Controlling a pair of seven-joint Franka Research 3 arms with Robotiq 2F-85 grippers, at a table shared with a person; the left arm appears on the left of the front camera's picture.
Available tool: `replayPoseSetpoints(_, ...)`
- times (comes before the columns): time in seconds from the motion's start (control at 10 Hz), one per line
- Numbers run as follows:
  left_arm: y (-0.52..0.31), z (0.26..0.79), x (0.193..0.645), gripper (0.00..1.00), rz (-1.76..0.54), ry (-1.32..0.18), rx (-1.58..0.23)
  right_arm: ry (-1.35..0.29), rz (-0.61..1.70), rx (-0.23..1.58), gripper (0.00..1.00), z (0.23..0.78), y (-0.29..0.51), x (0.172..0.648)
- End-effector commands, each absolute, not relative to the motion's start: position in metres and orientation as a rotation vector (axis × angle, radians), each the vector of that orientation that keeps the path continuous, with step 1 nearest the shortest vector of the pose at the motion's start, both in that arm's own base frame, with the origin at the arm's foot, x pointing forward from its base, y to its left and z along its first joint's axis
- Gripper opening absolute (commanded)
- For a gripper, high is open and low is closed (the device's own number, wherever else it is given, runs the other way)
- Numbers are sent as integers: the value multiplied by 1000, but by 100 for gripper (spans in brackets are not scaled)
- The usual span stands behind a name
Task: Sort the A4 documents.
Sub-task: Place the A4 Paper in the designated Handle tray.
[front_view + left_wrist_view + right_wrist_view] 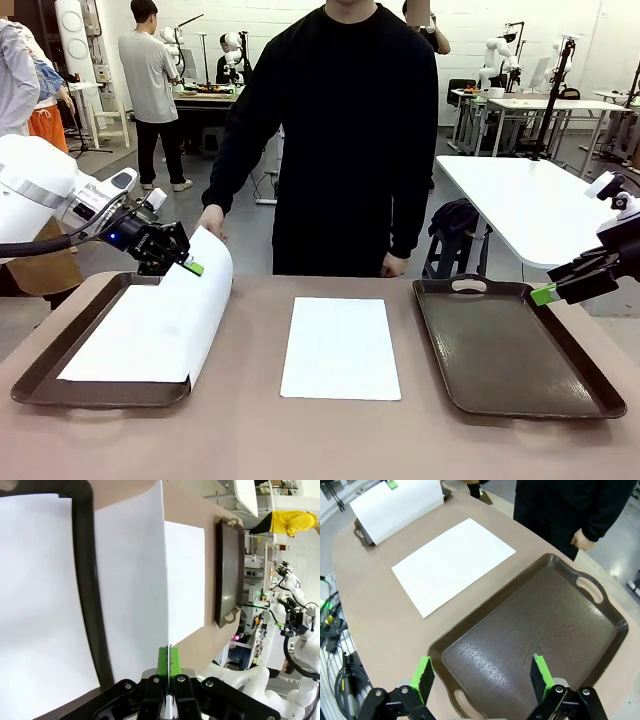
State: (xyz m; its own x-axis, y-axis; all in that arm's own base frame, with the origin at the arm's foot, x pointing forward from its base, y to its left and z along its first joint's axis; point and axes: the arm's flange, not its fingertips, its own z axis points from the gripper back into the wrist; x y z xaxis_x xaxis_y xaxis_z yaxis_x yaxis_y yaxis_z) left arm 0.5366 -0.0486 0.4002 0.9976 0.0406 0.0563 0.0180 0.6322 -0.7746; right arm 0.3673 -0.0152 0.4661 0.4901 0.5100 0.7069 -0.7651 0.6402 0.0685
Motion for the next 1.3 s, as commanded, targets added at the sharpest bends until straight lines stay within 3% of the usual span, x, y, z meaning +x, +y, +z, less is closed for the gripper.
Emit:
replayPoseSetpoints(0.0,-40,398,548,1,-17,-86,-867,-723,810,427,100,464,-16,372)
replayPoseSetpoints(0.6,3,407,578,1,-34,-13,-618,-723,810,427,100,464,-16,372)
replayPoseSetpoints(1.2,39,365,597,1,75,75,-557,-723,810,427,100,464,-16,372)
